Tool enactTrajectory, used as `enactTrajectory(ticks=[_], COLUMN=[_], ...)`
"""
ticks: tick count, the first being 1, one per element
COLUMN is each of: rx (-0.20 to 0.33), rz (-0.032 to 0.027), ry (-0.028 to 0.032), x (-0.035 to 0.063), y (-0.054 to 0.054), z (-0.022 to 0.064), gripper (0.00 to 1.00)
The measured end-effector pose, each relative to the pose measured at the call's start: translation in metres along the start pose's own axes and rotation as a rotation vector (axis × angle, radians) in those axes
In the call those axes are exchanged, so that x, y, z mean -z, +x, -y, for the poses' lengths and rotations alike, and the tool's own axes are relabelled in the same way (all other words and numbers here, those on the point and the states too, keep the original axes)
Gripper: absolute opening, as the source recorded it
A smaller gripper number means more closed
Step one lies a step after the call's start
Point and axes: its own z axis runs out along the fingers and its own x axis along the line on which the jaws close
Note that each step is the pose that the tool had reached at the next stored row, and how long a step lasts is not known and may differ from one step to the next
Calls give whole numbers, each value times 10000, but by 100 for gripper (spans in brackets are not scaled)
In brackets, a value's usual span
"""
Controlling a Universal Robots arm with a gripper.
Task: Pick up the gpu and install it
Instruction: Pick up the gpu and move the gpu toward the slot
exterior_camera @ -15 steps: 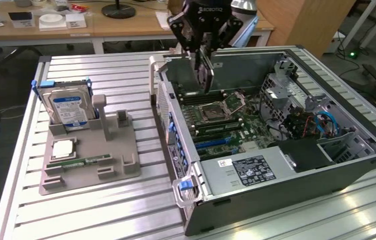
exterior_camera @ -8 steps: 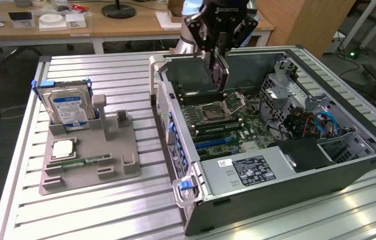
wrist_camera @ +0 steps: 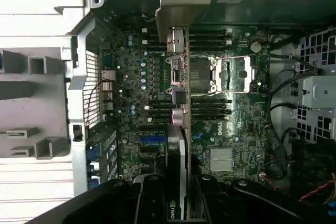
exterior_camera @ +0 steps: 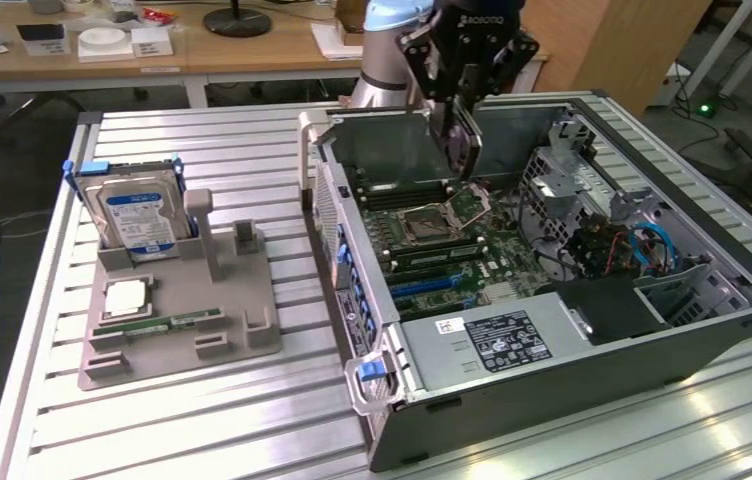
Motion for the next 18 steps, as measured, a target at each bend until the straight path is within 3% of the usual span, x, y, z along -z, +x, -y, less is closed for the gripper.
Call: enactTrajectory(ticks=[18], rx=[-1], rz=[0], ry=[-1], x=[-25], y=[-616], z=[-20], gripper=[27])
